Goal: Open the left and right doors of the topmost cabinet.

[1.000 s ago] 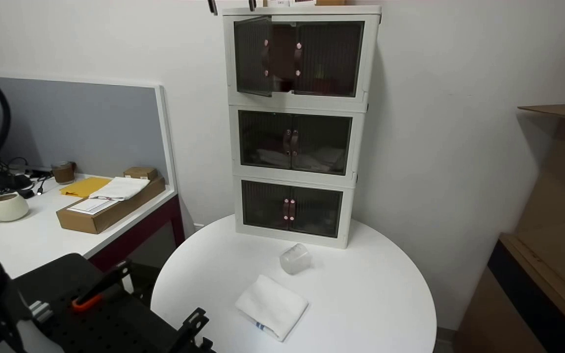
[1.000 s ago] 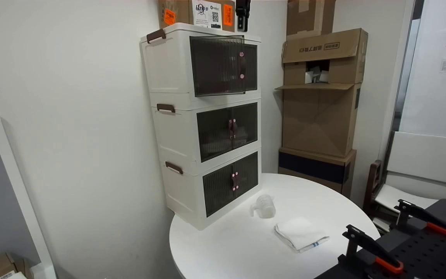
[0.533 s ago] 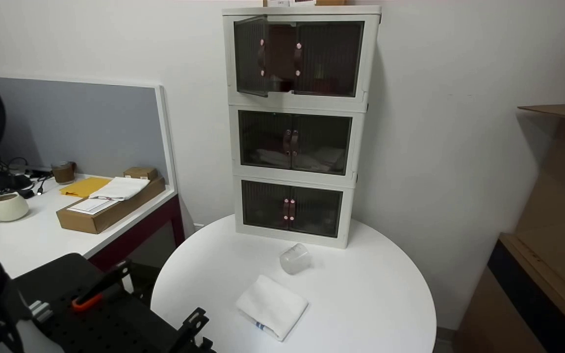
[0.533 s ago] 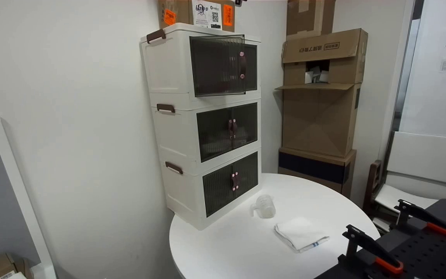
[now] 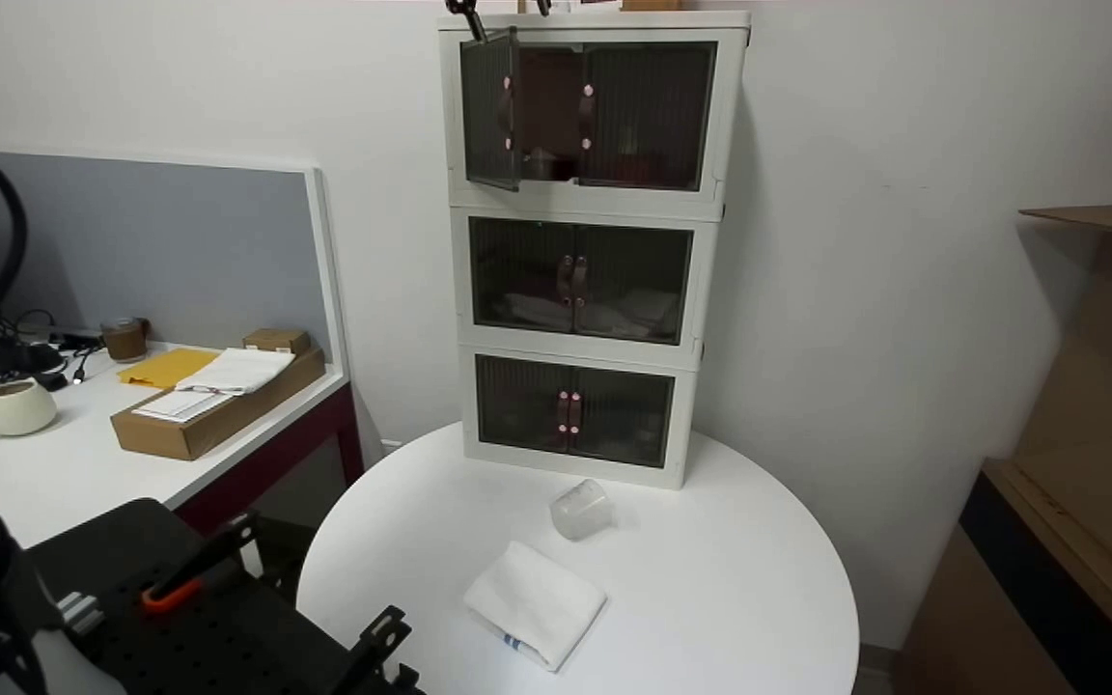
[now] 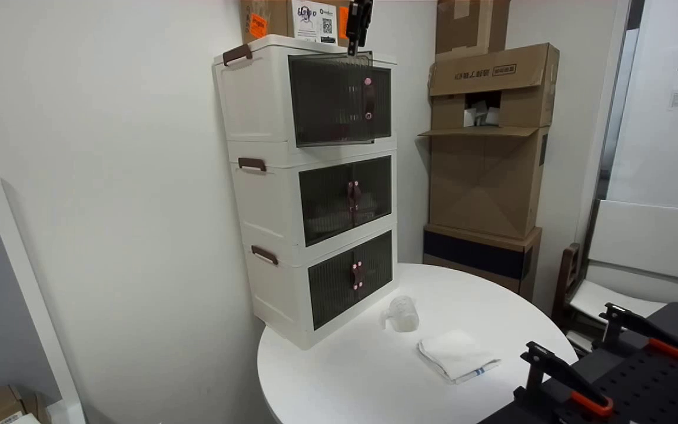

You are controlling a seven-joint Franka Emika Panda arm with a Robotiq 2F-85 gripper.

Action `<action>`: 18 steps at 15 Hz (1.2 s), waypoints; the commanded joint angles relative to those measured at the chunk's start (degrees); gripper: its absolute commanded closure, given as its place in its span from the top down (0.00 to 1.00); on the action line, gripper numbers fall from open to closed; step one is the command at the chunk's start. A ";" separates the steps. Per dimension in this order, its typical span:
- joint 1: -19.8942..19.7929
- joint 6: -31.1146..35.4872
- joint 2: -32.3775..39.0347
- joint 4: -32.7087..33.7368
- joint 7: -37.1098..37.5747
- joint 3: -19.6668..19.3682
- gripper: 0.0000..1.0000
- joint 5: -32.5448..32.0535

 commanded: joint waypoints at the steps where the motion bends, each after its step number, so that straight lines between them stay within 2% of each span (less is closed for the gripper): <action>1: 0.52 0.36 0.34 -1.65 0.43 0.63 1.00 -0.33; 9: 1.98 -2.69 -0.87 -4.13 -0.67 2.89 1.00 3.72; 18: 3.70 -1.85 -5.58 -7.23 -1.12 3.96 1.00 7.99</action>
